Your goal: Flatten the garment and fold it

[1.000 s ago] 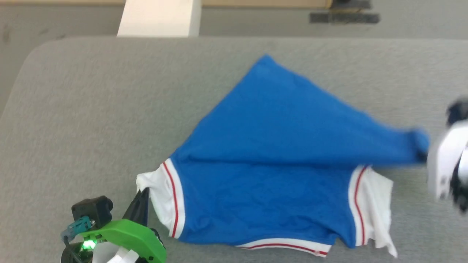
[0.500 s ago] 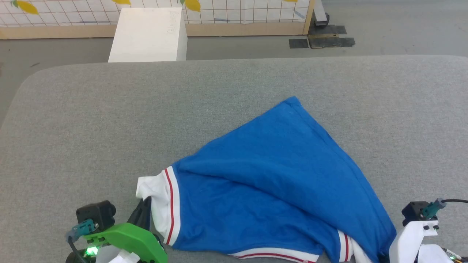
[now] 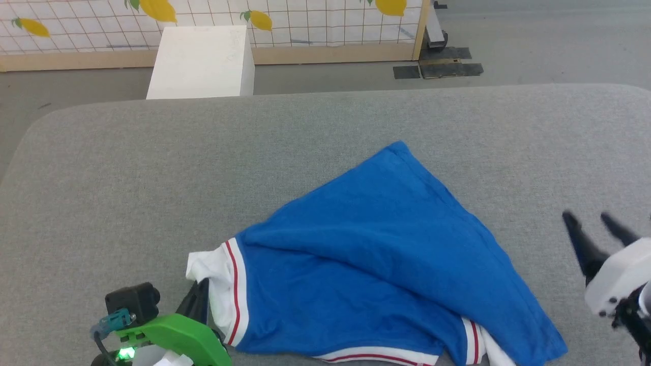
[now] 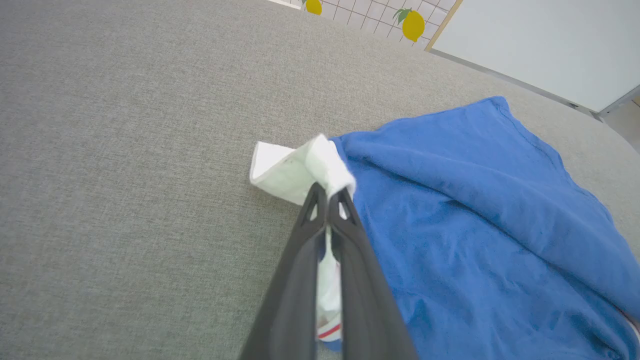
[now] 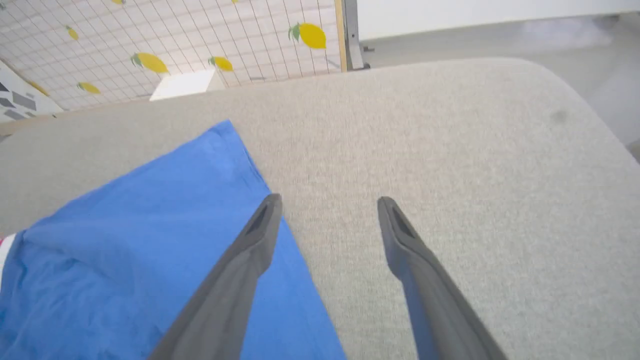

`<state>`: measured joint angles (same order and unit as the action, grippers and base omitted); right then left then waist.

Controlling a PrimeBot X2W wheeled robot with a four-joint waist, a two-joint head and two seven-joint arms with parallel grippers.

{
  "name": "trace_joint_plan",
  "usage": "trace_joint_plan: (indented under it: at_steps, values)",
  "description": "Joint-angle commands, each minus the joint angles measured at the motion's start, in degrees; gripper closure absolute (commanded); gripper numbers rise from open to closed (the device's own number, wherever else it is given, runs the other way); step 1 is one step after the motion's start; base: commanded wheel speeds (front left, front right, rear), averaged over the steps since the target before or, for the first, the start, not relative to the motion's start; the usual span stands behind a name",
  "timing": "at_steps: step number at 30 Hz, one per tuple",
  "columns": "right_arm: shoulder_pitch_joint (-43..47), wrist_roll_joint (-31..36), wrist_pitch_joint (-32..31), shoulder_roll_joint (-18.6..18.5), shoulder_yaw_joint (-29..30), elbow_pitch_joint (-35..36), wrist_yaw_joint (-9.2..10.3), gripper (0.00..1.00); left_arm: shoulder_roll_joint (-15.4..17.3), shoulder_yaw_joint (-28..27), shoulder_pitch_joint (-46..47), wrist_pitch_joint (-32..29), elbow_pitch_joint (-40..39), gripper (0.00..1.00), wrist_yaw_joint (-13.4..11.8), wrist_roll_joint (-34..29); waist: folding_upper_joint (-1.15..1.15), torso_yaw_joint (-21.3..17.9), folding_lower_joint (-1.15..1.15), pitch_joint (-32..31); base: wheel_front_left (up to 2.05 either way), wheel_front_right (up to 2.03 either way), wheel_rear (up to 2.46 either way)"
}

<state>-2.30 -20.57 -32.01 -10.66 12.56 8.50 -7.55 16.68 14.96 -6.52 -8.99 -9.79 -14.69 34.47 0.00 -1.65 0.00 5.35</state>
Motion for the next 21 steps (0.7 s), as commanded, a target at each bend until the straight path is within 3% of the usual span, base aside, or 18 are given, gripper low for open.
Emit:
trace_joint_plan:
  at_steps: [1,7,10,16,21]
  values:
    - [-1.53,0.48,3.81,-0.31,-0.60,0.45,0.06,0.00,0.48,-0.16,-0.53,0.19,-0.07,1.00,-0.23,0.34,0.00,-0.03,0.00,-0.13,0.00,0.00,0.00]
    - [-5.14,0.55,16.95,-2.19,-5.42,-1.87,0.06,0.00,0.55,0.05,-0.43,0.42,-0.28,1.00,-0.23,0.24,0.00,0.69,0.00,0.56,0.00,0.00,0.00]
    - [-7.88,0.75,19.17,-2.79,-7.54,-5.29,0.06,0.00,0.51,0.18,0.01,0.58,-0.42,1.00,-0.14,0.18,0.00,1.53,0.00,1.73,0.00,0.00,0.00]
    - [-18.45,1.87,17.03,-4.41,-12.41,-13.12,0.06,0.00,0.34,1.17,2.24,0.69,-1.01,1.00,0.56,-0.34,0.00,4.68,0.00,5.92,0.00,0.00,0.00]
    - [-29.39,3.70,10.44,-6.48,-16.98,-19.29,0.06,0.00,-0.16,2.16,4.90,1.13,-1.82,1.00,1.13,-1.08,0.00,8.49,0.00,10.49,0.00,0.00,0.00]
